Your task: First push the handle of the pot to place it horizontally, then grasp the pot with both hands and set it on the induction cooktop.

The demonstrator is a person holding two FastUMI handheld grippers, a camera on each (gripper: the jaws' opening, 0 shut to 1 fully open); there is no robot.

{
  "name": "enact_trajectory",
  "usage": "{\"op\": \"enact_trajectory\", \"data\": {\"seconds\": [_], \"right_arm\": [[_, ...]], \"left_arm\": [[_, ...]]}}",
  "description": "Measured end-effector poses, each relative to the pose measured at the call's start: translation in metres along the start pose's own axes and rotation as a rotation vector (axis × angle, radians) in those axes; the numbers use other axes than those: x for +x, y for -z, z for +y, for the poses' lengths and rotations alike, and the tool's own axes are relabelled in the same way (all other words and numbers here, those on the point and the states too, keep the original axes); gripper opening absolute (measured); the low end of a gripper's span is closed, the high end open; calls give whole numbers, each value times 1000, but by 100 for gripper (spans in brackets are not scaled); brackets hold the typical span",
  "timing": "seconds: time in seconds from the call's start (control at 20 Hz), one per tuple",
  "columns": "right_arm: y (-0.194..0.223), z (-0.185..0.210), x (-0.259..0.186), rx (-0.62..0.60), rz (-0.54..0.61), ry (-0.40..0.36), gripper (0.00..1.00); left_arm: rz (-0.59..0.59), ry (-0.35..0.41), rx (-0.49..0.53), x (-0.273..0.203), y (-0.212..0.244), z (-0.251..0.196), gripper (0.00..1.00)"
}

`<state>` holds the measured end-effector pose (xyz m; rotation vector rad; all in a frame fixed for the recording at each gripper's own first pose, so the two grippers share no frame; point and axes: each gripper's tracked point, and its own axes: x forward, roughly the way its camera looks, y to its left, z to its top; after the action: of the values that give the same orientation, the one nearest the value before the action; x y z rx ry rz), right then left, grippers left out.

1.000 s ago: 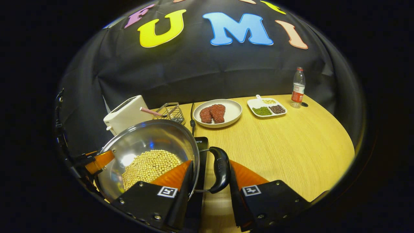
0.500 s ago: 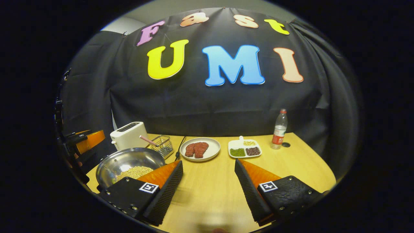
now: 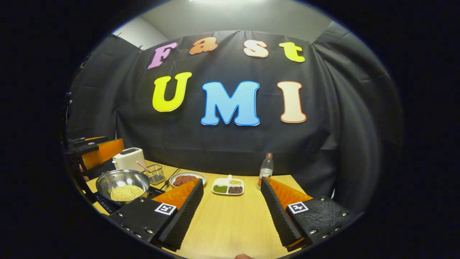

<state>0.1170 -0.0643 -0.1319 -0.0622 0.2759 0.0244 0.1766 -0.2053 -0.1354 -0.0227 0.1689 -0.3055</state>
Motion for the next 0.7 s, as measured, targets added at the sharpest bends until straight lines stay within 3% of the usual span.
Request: {"op": "enact_trajectory", "data": {"seconds": [0.3, 0.45, 0.5, 0.7], "right_arm": [[-22, -39, -48, 23, -41, 16, 97], [-28, -39, -66, 41, -82, 38, 97], [-33, -37, -72, 49, -93, 40, 96], [-56, -31, -91, 57, -156, 49, 97]], "left_arm": [[-61, -9, -19, -37, -31, -52, 100], [-80, -4, -26, -56, -44, -53, 97], [-89, 0, -22, -62, -51, -52, 91], [-150, -22, 13, -81, -78, -31, 100]]}}
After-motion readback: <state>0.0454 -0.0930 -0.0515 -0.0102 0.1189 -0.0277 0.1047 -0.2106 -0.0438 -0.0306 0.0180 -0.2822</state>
